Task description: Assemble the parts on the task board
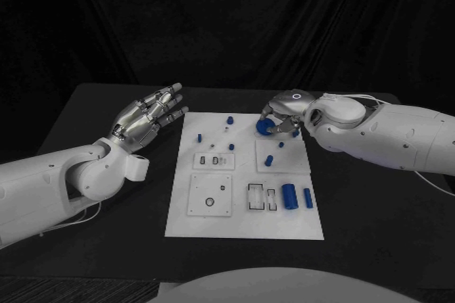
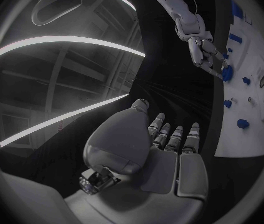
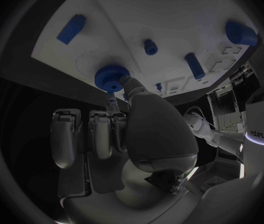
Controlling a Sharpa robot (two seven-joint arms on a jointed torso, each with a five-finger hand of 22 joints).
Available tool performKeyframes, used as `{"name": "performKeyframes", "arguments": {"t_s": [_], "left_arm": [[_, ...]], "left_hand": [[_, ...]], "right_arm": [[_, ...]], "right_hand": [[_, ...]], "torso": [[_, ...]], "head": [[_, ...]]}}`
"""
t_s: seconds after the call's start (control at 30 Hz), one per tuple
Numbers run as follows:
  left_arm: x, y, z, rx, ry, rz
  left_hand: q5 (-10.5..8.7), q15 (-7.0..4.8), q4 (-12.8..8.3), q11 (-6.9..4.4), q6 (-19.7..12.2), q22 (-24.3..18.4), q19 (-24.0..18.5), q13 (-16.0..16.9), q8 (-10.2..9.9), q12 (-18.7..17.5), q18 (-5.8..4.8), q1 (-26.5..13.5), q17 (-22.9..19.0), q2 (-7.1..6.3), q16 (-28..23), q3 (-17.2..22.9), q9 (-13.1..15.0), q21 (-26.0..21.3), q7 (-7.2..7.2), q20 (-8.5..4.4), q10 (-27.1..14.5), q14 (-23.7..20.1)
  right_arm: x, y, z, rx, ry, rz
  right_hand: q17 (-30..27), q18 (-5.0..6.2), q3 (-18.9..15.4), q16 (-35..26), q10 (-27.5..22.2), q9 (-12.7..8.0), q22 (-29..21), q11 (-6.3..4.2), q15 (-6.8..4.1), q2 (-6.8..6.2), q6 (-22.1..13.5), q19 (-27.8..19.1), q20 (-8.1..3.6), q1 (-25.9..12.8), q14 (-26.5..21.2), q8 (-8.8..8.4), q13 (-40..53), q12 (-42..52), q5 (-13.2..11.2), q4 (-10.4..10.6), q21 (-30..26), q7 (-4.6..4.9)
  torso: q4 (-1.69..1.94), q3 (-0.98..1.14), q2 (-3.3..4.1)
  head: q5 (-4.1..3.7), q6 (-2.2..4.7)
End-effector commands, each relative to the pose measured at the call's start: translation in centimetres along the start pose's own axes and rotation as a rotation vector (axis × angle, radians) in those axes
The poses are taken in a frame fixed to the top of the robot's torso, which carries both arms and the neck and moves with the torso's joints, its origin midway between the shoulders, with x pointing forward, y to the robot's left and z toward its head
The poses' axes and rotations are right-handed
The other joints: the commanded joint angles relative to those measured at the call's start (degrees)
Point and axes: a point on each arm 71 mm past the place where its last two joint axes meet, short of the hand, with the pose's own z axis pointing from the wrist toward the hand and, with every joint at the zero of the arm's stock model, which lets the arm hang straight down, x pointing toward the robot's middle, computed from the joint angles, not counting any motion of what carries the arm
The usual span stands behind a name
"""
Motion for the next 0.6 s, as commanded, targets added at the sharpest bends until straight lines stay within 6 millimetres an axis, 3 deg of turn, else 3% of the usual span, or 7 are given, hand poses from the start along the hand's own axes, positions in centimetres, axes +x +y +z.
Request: {"name": "performKeyframes", "arguments": {"t_s": [0.03,0.23,0.6], "left_arm": [[0.2,0.0,0.1,0.013,0.016,-0.012],[0.3,0.1,0.1,0.007,0.021,-0.016],[0.5,0.2,0.3,0.001,0.029,-0.02]], "left_hand": [[0.25,0.35,0.0,0.56,0.3,0.0,0.1,0.1,0.3,0.3,0.94,0.7,0.1,-0.08,0.3,0.3,0.0,0.2,0.14,0.3,-0.1,0.1],[0.25,0.35,0.0,0.56,0.3,0.0,0.1,0.1,0.3,0.3,0.94,0.7,0.1,-0.08,0.3,0.3,0.0,0.2,0.14,0.3,-0.1,0.1],[0.27,0.35,-0.1,0.59,0.3,0.0,0.1,0.1,0.3,0.3,0.94,0.7,0.1,-0.12,0.4,0.4,0.0,0.2,0.15,0.3,-0.1,0.1]], "right_arm": [[-0.8,1.2,0.5,-0.035,-0.033,-0.006],[-1.3,3.1,1.6,-0.085,-0.03,-0.005],[-1.7,5.6,3.4,-0.146,-0.027,-0.001]], "right_hand": [[15.1,-1.03,0.0,0.1,6.1,21.1,14.5,0.2,-0.06,0.1,0.9,5.2,-0.06,-0.6,6.0,7.51,15.1,0.1,-0.4,0.0,0.3,-0.59],[15.1,-1.04,0.1,0.1,6.1,21.3,14.6,0.25,-0.02,0.15,0.6,5.3,-0.02,-0.7,6.0,7.55,15.1,0.1,-0.8,0.0,0.3,-0.54],[15.1,-1.03,0.2,0.1,6.1,21.5,14.5,0.32,0.06,0.24,0.2,5.2,0.04,-0.7,6.0,7.52,15.1,0.1,-1.3,-0.1,0.3,-0.4]], "torso": [[0.02,-0.06,-0.08],[0.22,-0.11,-0.09],[0.2,-0.02,-0.01]], "head": [[0.07,-0.08],[-0.11,-0.1],[-0.29,-0.06]]}}
